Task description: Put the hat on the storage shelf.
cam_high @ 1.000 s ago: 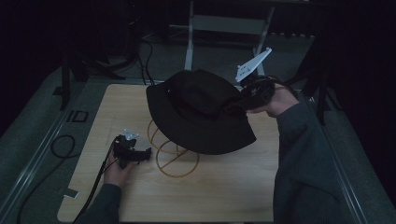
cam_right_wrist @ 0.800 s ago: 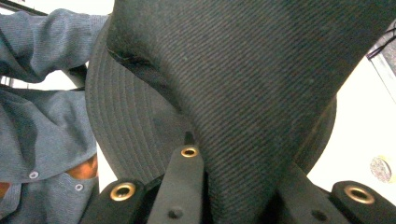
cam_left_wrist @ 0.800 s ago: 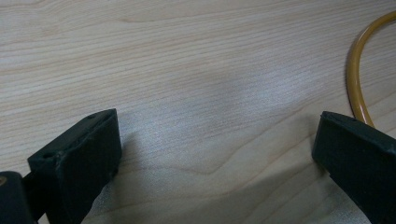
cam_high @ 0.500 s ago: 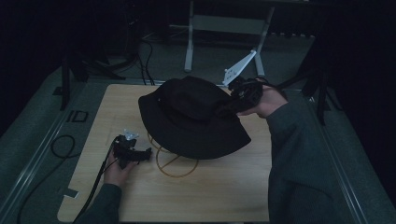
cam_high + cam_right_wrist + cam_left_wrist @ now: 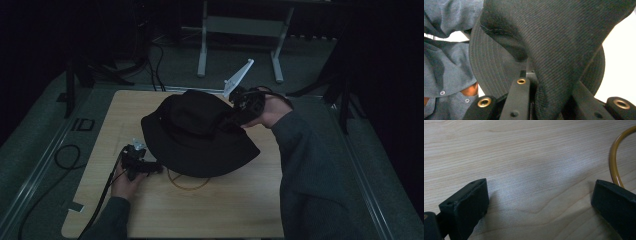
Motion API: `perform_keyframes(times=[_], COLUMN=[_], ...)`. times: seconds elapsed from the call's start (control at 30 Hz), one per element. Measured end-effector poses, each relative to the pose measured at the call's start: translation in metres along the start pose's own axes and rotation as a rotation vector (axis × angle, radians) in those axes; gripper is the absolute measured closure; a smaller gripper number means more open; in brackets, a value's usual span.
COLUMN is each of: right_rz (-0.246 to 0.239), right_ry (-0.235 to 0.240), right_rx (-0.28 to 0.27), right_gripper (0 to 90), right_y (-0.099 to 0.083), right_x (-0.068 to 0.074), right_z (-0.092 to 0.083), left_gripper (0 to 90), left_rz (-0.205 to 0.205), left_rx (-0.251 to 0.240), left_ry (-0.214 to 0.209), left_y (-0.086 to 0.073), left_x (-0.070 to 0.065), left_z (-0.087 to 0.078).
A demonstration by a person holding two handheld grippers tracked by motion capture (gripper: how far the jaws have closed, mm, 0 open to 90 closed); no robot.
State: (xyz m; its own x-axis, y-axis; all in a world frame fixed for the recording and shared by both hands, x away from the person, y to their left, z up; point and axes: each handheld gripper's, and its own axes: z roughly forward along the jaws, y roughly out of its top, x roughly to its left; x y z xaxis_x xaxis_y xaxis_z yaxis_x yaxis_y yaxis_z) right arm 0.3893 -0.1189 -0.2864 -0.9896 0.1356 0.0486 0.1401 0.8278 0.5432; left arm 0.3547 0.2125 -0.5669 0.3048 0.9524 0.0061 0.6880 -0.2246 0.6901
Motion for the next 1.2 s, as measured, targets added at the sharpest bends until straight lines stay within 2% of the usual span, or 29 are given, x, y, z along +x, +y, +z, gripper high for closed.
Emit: perform_keyframes(times=[0.23, 0.43, 0.57, 0.67, 0.8, 1.0, 1.1, 1.2], right_rz=[0.021, 0.032, 0.008, -0.006, -0.025, -0.007, 0.021, 0.036], right_ry=[-0.015, -0.022, -0.008, -0.011, -0.028, -0.037, -0.064, -0.071], right_rx=[0.039, 0.008, 0.013, 0.019, -0.027, 0.004, 0.002, 0.0], right_gripper=[75.8, 71.4, 65.4, 65.1, 65.2, 56.5, 47.6, 45.7], right_y=[0.004, 0.008, 0.011, 0.014, 0.017, 0.018, 0.02, 0.02], right_x=[-0.004, -0.004, 0.0, 0.002, 0.003, 0.002, 0.0, -0.001], right_z=[0.015, 0.017, 0.017, 0.019, 0.018, 0.022, 0.024, 0.024], left_gripper=[1.6, 1.6, 1.6, 1.6, 1.6, 1.6, 1.6, 1.6], left_rz=[0.0, 0.004, 0.008, 0.006, 0.003, 0.004, 0.005, 0.005], left_rx=[0.003, 0.009, 0.006, 0.006, 0.003, 0.004, 0.003, 0.004], left_ry=[-0.005, -0.006, -0.001, -0.001, 0.002, 0.001, 0.0, 0.0], left_y=[0.0, 0.0, 0.0, 0.0, 0.0, 0.0, 0.0, 0.0], left_x=[0.0, 0.001, 0.001, 0.0, 0.0, 0.0, 0.0, 0.0], left_z=[0.0, -0.001, 0.0, 0.0, 0.0, 0.0, 0.0, 0.0])
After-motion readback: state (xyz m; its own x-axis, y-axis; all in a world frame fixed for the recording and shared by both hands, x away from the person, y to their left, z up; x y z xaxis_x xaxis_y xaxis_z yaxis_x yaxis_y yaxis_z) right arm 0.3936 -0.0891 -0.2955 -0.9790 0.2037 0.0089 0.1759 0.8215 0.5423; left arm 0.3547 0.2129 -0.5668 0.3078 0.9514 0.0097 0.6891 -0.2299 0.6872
